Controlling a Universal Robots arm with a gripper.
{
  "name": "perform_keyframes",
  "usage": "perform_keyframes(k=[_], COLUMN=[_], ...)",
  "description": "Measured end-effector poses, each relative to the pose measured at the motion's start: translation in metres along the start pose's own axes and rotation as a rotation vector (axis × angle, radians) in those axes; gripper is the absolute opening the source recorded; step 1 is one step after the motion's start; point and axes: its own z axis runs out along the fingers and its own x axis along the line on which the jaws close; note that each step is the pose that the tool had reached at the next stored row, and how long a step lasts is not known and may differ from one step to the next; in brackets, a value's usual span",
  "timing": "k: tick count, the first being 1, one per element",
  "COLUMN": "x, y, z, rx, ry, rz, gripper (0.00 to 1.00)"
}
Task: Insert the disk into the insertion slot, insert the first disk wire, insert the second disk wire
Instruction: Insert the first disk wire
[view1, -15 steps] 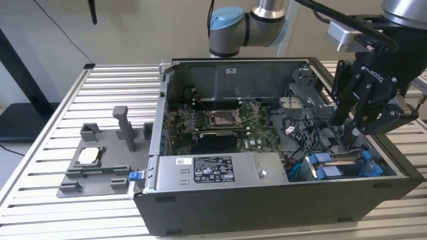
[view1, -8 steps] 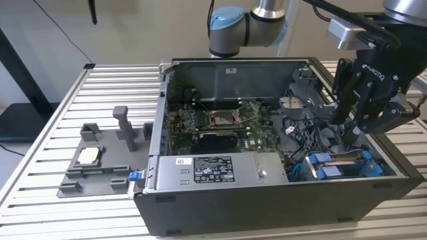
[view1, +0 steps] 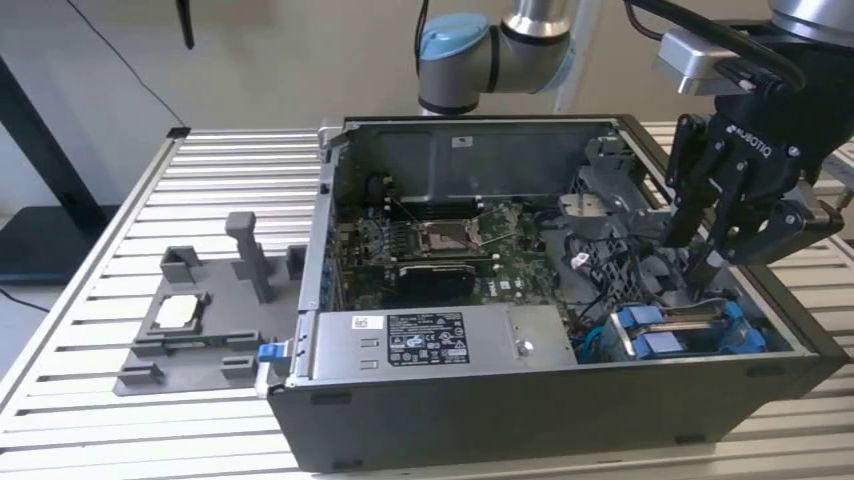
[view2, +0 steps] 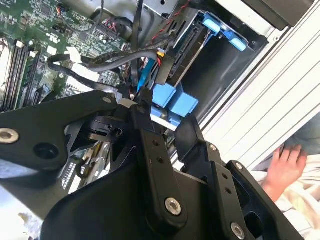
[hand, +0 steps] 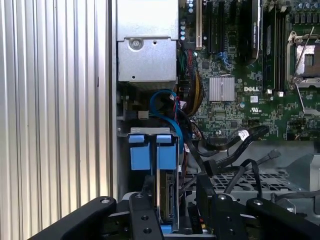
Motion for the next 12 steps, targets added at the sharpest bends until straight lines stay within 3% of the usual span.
perform_keyframes(k=[9,11,12], x=[0.0000,-0.0002,-0.0002], y=[-0.0012,-0.0020,-0.0037], z=[-0.0003,-0.0002,-0.0002], rx=[-0.0001,0.0002,0.0002], ry=[0.0004,-0.0022,-0.0066], rz=[0.000,0.000,0.000], gripper=[0.47,0.47,0.47])
